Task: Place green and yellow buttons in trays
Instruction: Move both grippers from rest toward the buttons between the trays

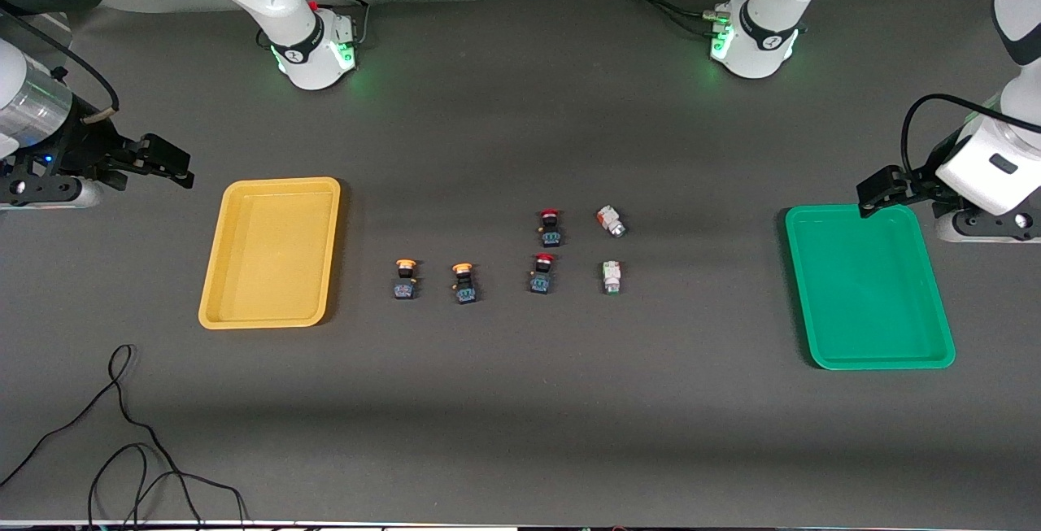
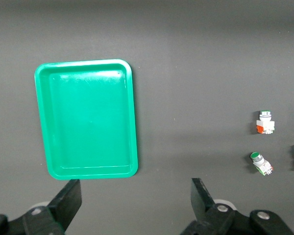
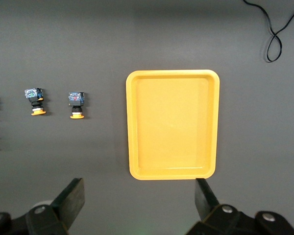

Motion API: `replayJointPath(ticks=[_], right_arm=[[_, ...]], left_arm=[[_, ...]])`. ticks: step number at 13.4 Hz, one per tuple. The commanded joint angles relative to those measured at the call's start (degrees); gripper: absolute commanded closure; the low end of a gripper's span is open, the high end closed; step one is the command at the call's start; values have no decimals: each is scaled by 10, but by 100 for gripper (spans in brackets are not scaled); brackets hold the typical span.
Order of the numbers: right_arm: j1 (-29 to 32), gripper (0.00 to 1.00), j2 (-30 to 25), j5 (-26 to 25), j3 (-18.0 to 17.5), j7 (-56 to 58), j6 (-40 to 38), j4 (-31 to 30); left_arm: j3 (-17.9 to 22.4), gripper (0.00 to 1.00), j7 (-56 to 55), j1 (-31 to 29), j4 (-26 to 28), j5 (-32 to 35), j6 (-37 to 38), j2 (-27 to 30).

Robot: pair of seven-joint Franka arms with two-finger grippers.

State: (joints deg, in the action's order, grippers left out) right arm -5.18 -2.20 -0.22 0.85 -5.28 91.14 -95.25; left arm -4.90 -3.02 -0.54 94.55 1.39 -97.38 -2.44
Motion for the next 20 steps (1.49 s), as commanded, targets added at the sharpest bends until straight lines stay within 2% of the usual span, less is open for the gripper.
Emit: replayJointPath(ticks=[1, 16, 20], right_arm=[[-5, 0, -2, -5, 3, 4, 2, -1], [-4, 0, 0, -5, 4, 4, -2, -1], [-4, 0, 4, -4, 3, 4, -1, 1]], left_arm=[[3, 1, 7, 4, -9, 8, 10, -2], [1, 1, 2, 8, -4, 5, 20, 0], [-1, 1, -3, 28, 3, 1, 14, 1]])
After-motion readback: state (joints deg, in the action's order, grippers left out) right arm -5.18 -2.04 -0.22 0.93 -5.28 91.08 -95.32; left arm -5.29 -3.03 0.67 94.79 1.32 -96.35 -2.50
